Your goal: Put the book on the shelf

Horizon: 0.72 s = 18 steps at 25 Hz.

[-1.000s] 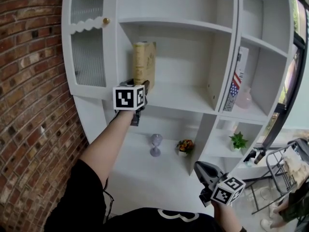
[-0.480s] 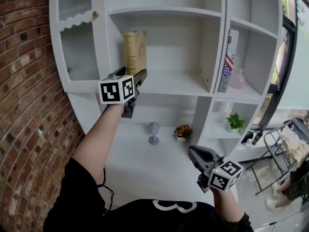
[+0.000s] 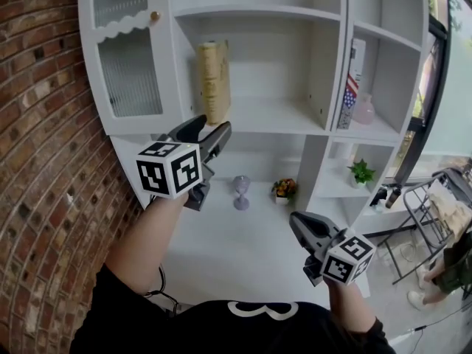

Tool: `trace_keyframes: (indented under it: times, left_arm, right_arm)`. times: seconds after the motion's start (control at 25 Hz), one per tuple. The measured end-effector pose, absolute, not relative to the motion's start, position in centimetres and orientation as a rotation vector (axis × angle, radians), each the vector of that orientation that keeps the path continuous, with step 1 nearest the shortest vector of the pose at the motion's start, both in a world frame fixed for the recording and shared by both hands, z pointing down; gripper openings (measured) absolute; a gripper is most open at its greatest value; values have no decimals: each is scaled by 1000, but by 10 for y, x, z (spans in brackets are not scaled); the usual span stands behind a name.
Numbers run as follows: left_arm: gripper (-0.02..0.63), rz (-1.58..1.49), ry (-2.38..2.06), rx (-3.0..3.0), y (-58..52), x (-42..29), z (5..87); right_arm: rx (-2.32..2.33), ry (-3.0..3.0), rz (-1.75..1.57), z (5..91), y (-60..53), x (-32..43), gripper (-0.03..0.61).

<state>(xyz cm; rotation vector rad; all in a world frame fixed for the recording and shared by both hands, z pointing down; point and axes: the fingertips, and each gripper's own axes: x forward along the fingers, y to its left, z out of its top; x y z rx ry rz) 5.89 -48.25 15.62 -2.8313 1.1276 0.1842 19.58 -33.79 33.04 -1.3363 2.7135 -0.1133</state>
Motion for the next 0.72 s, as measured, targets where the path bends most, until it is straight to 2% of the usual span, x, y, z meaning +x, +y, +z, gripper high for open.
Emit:
trace_keyframes:
  times: [0.2,0.28,0.56,0.72]
  left_arm:
    - [162,212,1026,-2906,-448,47,184]
    - [95,219,968,-2963,-433,47,200]
    - [7,195,885,-3008,-404,41,263]
    - [4,166,877,-3081,-393,39,301]
  right_arm:
    - [-1321,2684,-102,322,-340,185,11]
    - [-1303,2688,-95,323,-340,176,11]
    - [-1241,2704,-151,341,-350,146,11]
    - [-1205,2705,-185,349,-353,130,11]
